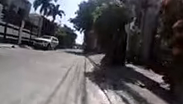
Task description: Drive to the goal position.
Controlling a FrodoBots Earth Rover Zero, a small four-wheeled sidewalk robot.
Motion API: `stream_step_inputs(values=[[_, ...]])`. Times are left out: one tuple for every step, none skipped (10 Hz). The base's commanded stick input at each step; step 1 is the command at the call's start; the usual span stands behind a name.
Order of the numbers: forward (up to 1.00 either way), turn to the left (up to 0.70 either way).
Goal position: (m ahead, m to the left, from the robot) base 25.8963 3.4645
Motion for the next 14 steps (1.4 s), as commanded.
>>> stream_step_inputs(values=[[0.85,0.0],[0.85,0.0],[0.85,0.0],[0.85,0.0],[0.85,0.0],[0.85,0.0],[0.85,0.0],[0.85,0.0],[0.85,0.0],[0.85,0.0],[0.85,0.0],[0.85,0.0],[0.85,0.0],[0.85,0.0]])
